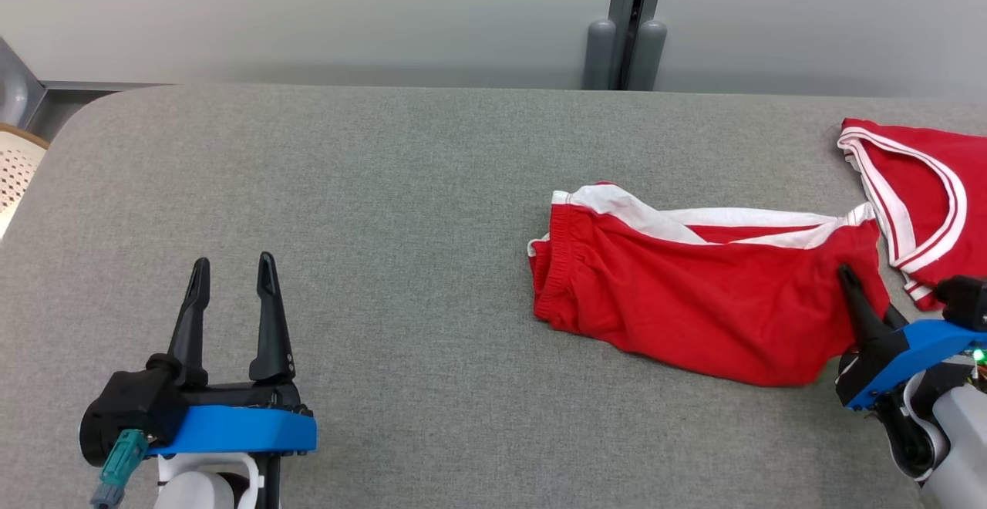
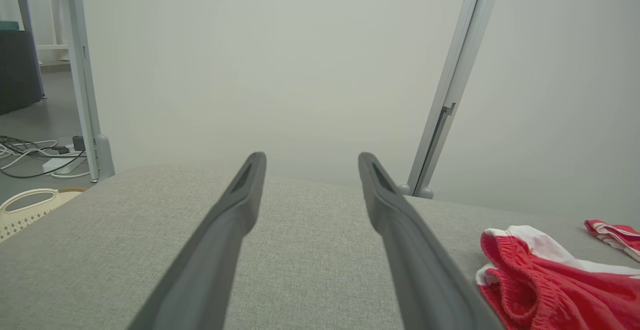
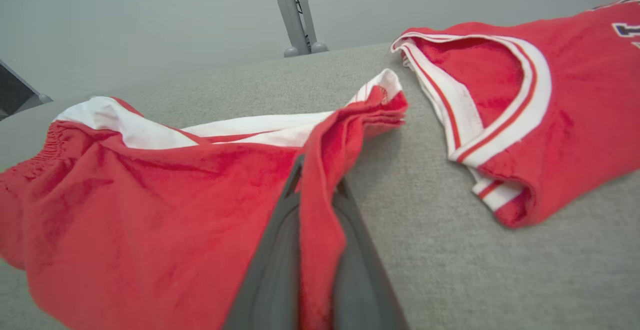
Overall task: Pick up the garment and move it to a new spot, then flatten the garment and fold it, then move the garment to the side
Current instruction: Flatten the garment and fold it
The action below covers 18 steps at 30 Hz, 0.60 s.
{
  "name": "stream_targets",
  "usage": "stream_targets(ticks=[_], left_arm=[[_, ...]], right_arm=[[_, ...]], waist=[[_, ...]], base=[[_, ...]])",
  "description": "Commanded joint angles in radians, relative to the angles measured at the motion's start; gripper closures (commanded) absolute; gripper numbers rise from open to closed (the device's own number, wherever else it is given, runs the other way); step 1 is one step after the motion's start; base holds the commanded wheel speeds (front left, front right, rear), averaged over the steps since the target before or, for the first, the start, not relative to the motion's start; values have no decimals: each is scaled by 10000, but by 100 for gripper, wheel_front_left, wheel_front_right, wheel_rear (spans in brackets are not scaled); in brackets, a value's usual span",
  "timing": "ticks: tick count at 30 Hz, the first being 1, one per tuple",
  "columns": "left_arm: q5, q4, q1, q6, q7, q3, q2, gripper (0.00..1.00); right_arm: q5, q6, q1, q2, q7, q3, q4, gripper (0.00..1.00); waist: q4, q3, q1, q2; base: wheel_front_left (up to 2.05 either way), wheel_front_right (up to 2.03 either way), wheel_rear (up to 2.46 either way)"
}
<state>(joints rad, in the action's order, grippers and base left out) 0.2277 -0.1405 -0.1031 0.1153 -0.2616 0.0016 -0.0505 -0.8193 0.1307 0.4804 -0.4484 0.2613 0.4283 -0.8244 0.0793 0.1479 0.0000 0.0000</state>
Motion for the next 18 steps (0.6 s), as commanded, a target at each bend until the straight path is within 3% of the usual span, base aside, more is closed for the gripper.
stream_targets(ticks=[1, 9, 18], left_arm=[[35, -42, 73, 61, -44, -39, -1, 0], [178, -35, 84, 1, -44, -230, -1, 0], [271, -96, -140, -21, -43, -379, -1, 0]], right_arm=[[208, 1, 69, 87, 49, -21, 219, 100], [804, 1, 709, 390, 49, 184, 1156, 100], [1154, 1, 1583, 1040, -102, 1072, 1252, 100]], waist=[[51, -55, 0, 0], [254, -72, 0, 0], [654, 27, 0, 0]], base=[[0, 0, 0], [0, 0, 0], [0, 0, 0]])
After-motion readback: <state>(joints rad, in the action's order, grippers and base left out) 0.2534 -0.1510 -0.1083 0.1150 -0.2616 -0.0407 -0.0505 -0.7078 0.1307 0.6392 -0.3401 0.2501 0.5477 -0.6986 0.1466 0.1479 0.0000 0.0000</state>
